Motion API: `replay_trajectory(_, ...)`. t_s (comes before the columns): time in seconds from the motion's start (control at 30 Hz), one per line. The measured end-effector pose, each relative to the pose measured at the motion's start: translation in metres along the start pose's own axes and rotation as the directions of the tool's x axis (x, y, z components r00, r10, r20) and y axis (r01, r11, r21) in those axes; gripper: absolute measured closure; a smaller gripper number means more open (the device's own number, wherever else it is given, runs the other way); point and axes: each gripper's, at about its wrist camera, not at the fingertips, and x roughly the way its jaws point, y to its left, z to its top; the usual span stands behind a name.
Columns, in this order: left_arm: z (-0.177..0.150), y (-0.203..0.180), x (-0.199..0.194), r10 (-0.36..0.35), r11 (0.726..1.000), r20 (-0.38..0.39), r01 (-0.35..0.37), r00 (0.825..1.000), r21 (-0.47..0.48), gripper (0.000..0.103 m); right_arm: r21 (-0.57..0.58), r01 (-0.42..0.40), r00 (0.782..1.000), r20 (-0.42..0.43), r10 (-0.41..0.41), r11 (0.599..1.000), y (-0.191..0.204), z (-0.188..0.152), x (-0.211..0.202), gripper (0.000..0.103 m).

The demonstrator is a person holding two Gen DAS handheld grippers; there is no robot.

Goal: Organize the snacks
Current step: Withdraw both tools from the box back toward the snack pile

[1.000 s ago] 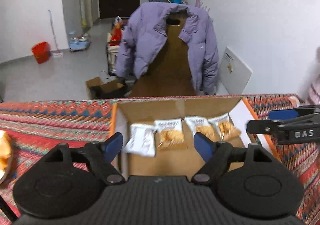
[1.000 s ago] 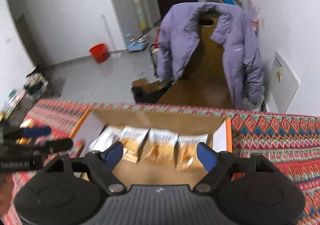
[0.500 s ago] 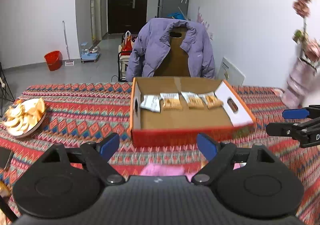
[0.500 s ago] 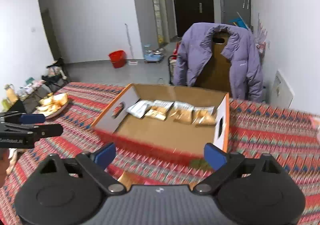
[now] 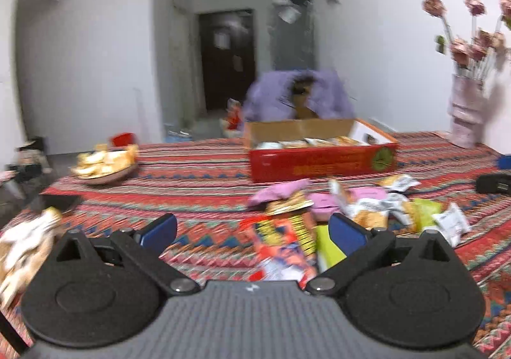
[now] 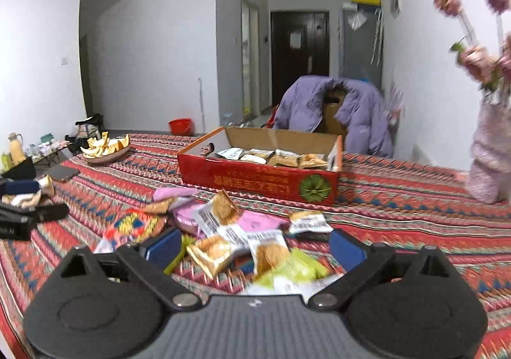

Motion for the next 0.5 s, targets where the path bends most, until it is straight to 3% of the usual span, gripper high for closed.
replay_trajectory(0.13,-0.026,0.000,-0.026,0.045,0.999,0.016,-0.045,0.999,0.009,0.000,0.016,0.052,0.999,0.013,-0.052,0.999,0.010,-0.034,-0.030,0.000)
replay_trajectory(0.27,-0.037,-0.006,-0.034,0.031,0.996,0.007,-0.032,0.999,0.082,0.000,-0.014,0.022,0.999,-0.029,-0.022,1.000,0.022,-0.056,-0.038,0.000)
replay_trajectory(0.5,-0.038,-0.024,-0.009,-0.011,0.995,-0.045,0.015,0.999,0.095,0.000,0.000,0.003,0.999,-0.050,-0.003,1.000,0.017,-0.058,-0.029,0.000)
